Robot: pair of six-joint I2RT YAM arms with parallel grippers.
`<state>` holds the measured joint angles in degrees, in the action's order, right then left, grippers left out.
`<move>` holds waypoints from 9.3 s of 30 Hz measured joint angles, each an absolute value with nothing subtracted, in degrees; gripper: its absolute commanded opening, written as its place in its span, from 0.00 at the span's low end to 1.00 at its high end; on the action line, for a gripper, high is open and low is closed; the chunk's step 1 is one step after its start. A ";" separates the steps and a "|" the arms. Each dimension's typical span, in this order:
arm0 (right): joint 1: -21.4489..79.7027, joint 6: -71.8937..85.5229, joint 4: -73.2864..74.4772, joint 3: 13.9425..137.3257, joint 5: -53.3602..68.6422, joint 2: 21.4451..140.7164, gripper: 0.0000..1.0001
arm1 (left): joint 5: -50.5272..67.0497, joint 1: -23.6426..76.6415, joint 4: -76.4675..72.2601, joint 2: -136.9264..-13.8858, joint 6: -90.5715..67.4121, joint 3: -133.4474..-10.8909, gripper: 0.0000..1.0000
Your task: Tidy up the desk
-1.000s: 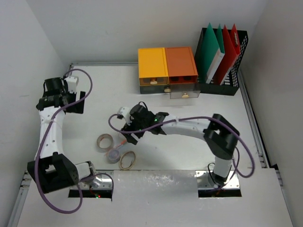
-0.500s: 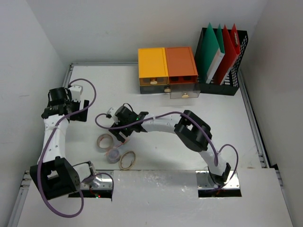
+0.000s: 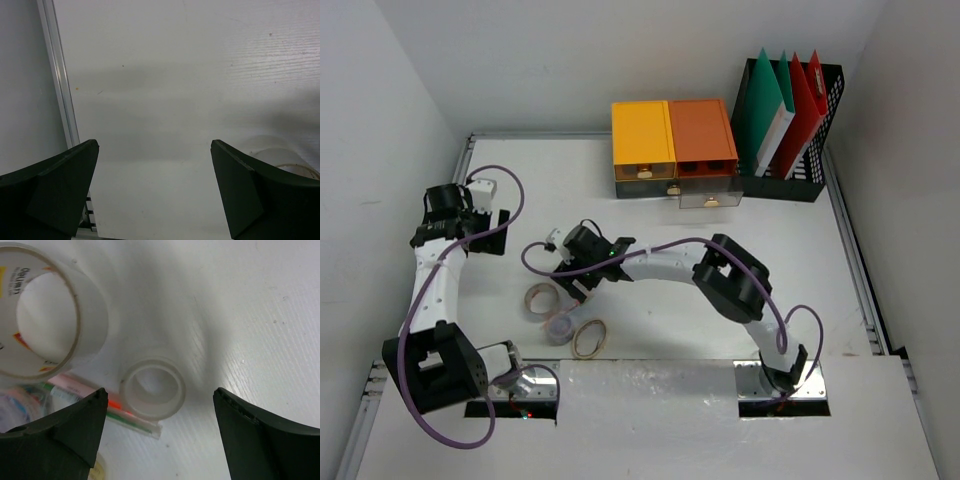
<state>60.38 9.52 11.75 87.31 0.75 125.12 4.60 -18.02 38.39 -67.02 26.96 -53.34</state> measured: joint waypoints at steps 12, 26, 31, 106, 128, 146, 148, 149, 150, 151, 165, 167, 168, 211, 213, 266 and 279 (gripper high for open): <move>66.17 -0.27 8.71 76.36 9.45 108.18 0.87 | 4.67 -18.02 38.37 -67.09 26.96 -53.30 0.94; 72.34 -4.10 9.04 79.59 10.37 117.58 0.86 | 5.10 -18.02 38.79 -67.09 27.05 -53.30 0.94; 72.12 -4.10 8.29 79.88 8.40 118.34 0.87 | 5.45 -18.02 38.79 -67.09 27.20 -53.30 0.94; 58.22 2.20 6.24 75.66 5.54 97.73 0.02 | 7.44 -18.02 37.74 -67.53 28.45 -52.49 0.94; 18.31 6.50 15.07 82.32 -9.72 98.65 0.00 | 8.64 -18.02 36.49 -70.11 28.36 -52.82 0.94; 17.69 9.06 13.80 81.84 -10.11 107.87 0.00 | 8.62 -18.02 34.89 -72.29 28.23 -52.82 0.94; 17.69 9.30 13.63 81.54 -10.07 108.29 0.03 | 8.62 -18.02 34.89 -72.29 28.23 -52.82 0.94; 17.69 9.34 13.34 81.54 -10.02 108.29 0.06 | 8.62 -18.02 34.87 -72.29 28.23 -52.82 0.94; 17.69 9.41 13.10 81.54 -10.02 108.29 0.08 | 8.62 -18.02 34.87 -72.29 28.23 -52.82 0.94; 17.69 9.45 13.10 81.54 -9.96 108.31 0.15 | 8.62 -18.02 34.87 -72.29 28.23 -52.82 0.94; 17.37 8.51 15.57 83.05 -8.34 108.79 0.80 | 8.99 -18.02 35.66 -74.06 28.18 -55.86 0.94; 17.37 8.03 17.04 84.12 -7.90 108.71 0.84 | 9.39 -18.02 35.99 -74.26 28.16 -57.21 0.94; 17.39 7.70 18.15 85.08 -7.60 108.71 0.85 | 9.63 -18.00 36.23 -74.28 28.14 -57.93 0.94; 17.02 11.18 11.81 67.66 -5.26 99.61 0.00 | 0.56 16.80 40.47 -113.08 23.33 -100.95 0.93; 17.02 10.74 10.79 68.73 -5.93 100.49 0.00 | 0.51 16.80 40.58 -113.08 23.59 -100.92 0.93; 35.18 22.41 -5.65 85.19 -22.92 116.36 0.68 | 3.70 0.56 33.56 -89.60 28.18 -68.29 0.93; 36.32 22.50 -6.33 91.26 -28.05 123.87 0.60 | 6.37 0.30 30.65 -89.91 28.71 -68.01 0.93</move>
